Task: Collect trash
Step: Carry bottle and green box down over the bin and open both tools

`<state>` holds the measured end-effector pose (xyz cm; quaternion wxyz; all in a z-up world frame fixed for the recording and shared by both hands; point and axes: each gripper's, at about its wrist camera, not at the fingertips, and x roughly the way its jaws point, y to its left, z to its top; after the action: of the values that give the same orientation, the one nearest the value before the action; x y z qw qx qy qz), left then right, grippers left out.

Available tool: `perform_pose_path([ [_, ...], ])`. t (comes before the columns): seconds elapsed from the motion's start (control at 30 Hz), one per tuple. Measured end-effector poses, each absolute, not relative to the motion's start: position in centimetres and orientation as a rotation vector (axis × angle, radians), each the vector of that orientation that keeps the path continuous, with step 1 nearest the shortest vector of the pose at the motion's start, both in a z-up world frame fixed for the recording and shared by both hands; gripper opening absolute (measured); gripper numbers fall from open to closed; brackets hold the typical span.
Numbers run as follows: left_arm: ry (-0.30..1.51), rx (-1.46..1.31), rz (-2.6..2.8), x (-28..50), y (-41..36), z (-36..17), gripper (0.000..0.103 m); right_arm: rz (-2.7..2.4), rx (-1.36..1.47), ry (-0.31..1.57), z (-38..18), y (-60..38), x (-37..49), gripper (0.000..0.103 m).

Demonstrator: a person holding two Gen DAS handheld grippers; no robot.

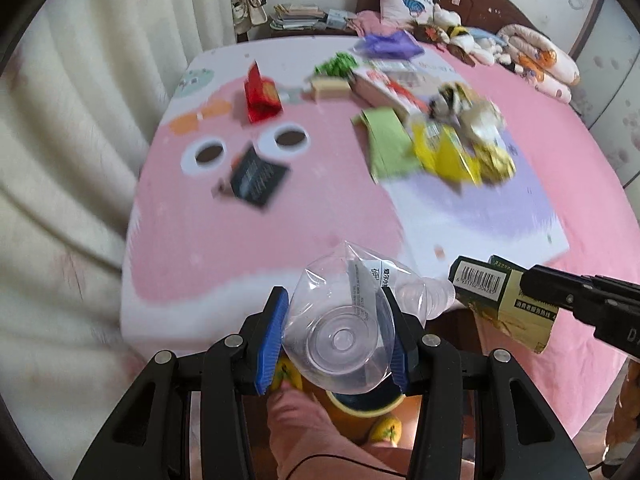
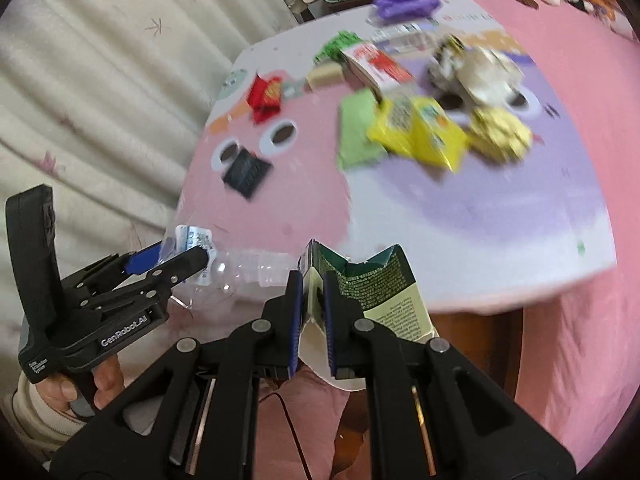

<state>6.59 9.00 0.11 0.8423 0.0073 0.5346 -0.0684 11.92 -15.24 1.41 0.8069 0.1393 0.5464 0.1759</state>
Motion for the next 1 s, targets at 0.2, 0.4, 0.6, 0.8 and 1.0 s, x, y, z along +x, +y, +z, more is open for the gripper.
perform_pose_path([
  [0.2,1.231,0.056,-0.158,-0.1,5.1,-4.5,0.045,0.308,0.377,1.262,-4.3,-20.3,5.8,0.008],
  [0.4,1.283,0.128,-0.175,-3.2,2.1,-10.9,0.045,0.194,0.507,1.361,-12.4,-23.3,1.8,0.008],
  [0.6,1.305,0.150,-0.212,-4.2,0.1,-22.1,0.045,0.047,0.654,1.420,-24.5,-24.8,-0.6,0.008],
  [0.8,1.336,0.199,-0.215,-4.4,-0.9,-33.2,0.045,-0.048,0.709,1.474,-38.2,-24.4,-1.6,0.008],
  [1.0,1.348,0.276,-0.258,-4.0,-2.2,-40.0,0.047,-0.098,0.743,1.515,-47.2,-23.5,-0.4,0.009],
])
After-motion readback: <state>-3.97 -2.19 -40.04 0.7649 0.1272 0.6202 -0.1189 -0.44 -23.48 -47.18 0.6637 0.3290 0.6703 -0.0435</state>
